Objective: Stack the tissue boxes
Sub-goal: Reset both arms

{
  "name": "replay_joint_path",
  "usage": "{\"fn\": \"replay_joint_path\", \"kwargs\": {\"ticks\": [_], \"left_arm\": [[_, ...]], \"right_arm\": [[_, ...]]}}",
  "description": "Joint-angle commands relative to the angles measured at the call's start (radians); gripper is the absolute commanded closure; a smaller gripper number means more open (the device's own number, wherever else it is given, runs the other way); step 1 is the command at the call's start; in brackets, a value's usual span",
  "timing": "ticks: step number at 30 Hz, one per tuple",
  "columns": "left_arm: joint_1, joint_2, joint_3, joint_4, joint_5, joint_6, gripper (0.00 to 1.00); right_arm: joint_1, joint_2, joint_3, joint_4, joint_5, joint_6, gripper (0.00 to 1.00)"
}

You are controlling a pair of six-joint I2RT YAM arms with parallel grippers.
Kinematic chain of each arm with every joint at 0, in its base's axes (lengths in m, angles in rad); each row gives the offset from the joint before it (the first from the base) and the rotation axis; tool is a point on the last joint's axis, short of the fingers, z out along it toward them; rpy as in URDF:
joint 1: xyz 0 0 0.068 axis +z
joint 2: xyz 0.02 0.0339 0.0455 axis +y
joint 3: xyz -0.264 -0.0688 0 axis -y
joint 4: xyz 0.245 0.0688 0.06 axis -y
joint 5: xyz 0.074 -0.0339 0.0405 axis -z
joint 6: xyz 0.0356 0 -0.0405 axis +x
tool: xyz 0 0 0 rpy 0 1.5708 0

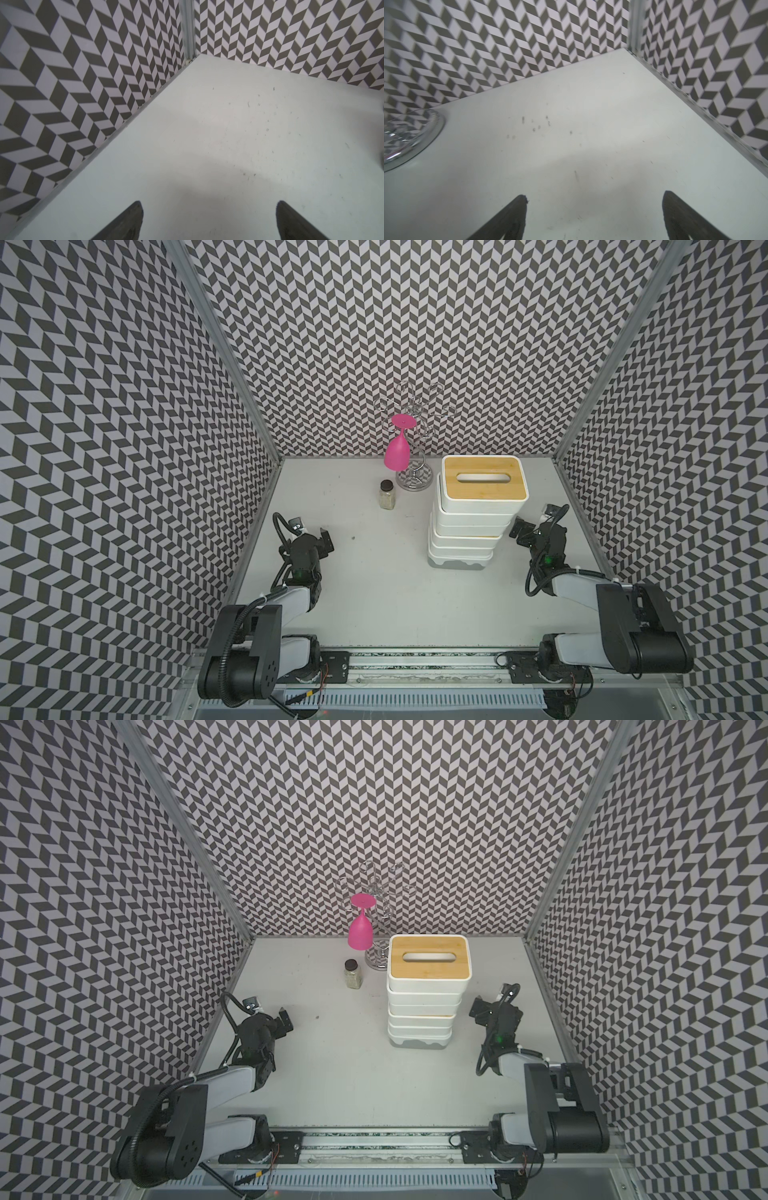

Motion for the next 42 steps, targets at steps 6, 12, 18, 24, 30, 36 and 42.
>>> {"fn": "replay_joint_path", "kwargs": {"ticks": [6, 12, 18, 24, 30, 36, 42], "left_arm": [[-0.025, 0.077, -0.046, 0.462, 0.143, 0.147, 0.0], [-0.022, 0.32, -0.072, 0.797, 0.207, 0.165, 0.0], [0.011, 0.272, 0.019, 0.527, 0.249, 0.122, 0.0], [0.006, 0.273, 0.008, 0.556, 0.244, 0.127, 0.01], [0.006, 0.282, 0.003, 0.579, 0.243, 0.13, 0.01], [0.006, 0.281, 0.003, 0.58, 0.244, 0.131, 0.0], [0.027, 0.281, -0.008, 0.603, 0.437, 0.184, 0.0]], "right_arm": [[-0.001, 0.17, -0.097, 0.605, -0.258, -0.17, 0.01], [0.003, 0.159, -0.063, 0.516, -0.237, -0.166, 0.01], [0.003, 0.178, -0.094, 0.608, -0.238, -0.167, 0.01], [0.003, 0.176, -0.093, 0.604, -0.239, -0.17, 0.01], [0.015, 0.18, -0.087, 0.595, -0.219, -0.176, 0.01], [0.022, 0.178, -0.093, 0.609, -0.184, -0.172, 0.01], [0.022, 0.179, -0.094, 0.611, -0.184, -0.171, 0.01]]}}
